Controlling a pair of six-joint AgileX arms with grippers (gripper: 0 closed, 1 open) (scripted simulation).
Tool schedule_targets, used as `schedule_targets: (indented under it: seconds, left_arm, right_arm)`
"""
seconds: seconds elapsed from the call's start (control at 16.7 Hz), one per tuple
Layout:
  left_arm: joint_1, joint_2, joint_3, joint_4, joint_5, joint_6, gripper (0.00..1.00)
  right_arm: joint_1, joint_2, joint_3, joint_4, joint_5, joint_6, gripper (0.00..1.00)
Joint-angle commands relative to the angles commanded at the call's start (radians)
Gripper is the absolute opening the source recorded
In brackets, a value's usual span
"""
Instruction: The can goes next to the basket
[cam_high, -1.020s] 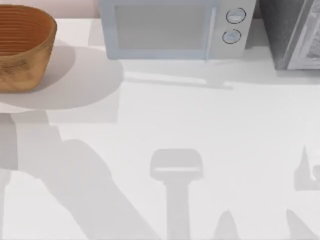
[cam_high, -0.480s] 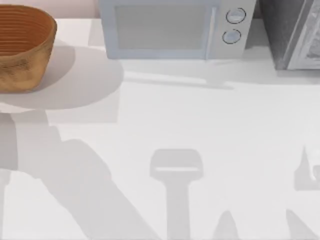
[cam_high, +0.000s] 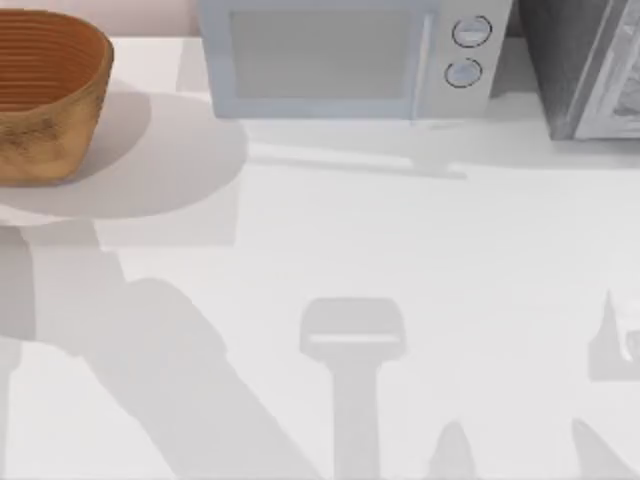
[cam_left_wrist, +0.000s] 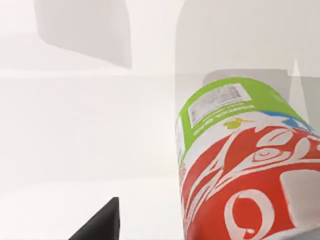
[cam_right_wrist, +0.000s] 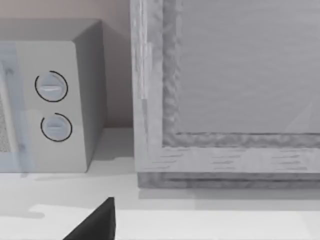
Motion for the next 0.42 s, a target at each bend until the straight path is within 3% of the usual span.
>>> schedule_targets:
  seconds: [0.42]
  left_arm:
    - [-0.001,-0.026,0.105,-0.133,-0.001,-0.002,1.00]
  right_arm:
    - [0.000,0.000,0.000,0.000,0.000,0.000,1.00]
